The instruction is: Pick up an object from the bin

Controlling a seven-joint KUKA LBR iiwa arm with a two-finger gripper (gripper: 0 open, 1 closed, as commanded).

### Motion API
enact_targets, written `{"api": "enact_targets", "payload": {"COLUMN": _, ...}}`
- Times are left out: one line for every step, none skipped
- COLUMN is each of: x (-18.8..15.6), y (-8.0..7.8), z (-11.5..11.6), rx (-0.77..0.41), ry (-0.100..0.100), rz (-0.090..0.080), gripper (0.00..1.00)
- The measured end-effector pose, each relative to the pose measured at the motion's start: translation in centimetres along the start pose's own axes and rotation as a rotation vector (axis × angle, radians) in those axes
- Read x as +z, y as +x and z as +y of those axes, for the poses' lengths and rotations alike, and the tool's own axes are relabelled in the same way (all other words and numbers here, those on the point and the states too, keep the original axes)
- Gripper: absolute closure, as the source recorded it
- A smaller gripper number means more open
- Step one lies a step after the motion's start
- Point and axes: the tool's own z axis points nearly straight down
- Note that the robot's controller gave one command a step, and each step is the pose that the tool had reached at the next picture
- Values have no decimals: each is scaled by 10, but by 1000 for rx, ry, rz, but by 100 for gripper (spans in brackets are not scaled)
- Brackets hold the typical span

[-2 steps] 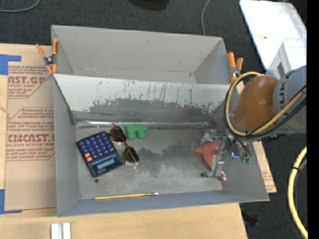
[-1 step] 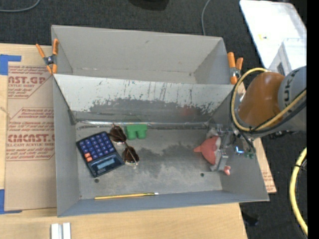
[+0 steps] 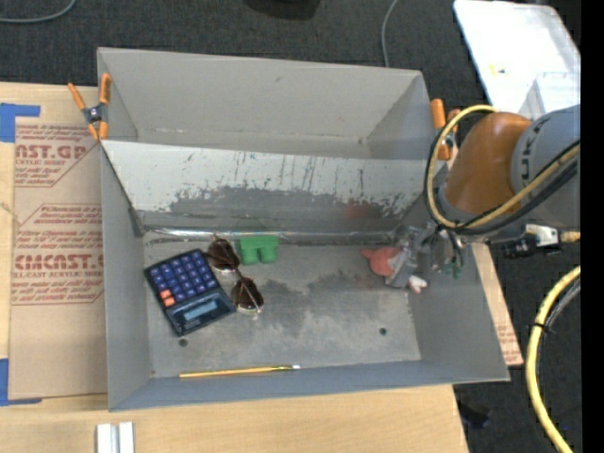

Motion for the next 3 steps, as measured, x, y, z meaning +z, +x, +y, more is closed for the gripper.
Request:
{"api": "enact_targets", "payload": {"x": 0, "y": 0, "z": 0, "rx": 0, "ry": 1, "rz": 0, "gripper": 100}}
{"api": "enact_targets", "payload": {"x": 3, "y": -2, "z": -1, "rx": -21, "ry": 1, "rz": -1, "gripper": 100}}
{"api": "enact_targets", "payload": {"x": 5, "y": -2, "z": -6, "rx": -52, "ry": 0, "rz": -2, "gripper": 100}}
